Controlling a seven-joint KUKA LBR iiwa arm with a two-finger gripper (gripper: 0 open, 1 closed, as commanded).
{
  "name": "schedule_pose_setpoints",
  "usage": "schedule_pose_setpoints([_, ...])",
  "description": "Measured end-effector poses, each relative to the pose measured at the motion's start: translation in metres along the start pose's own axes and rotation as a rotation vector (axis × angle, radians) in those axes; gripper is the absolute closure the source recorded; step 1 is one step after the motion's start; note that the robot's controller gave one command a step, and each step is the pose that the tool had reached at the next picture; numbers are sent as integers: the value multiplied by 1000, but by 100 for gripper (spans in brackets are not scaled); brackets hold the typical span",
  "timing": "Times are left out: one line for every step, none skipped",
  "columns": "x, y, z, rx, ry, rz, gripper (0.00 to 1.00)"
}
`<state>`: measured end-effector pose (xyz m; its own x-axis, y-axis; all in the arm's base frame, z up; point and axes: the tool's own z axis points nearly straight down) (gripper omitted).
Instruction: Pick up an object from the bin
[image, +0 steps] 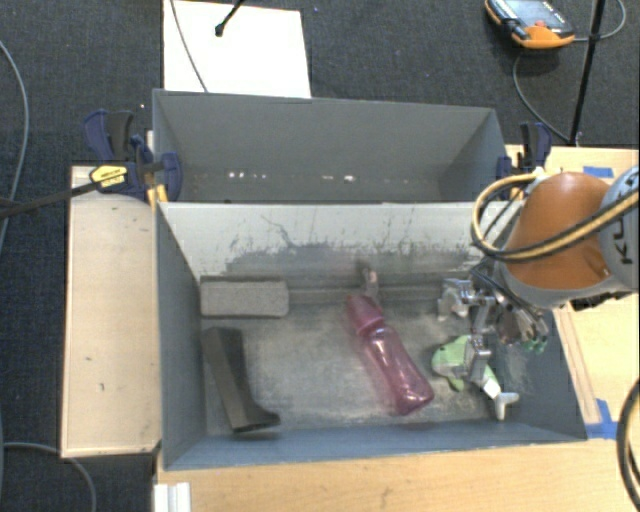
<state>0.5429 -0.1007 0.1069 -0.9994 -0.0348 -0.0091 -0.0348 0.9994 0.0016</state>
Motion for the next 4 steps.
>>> schedule_pose_setpoints([-10, -9, 11, 0, -4, -76, 0])
schedule_pose_setpoints([-5, -31, 28, -1, -1, -122, 0])
schedule_pose_setpoints([1, -41, 37, -2, -2, -103, 0])
schedule_pose_setpoints([-14, -45, 34, -7, -2, -184, 0])
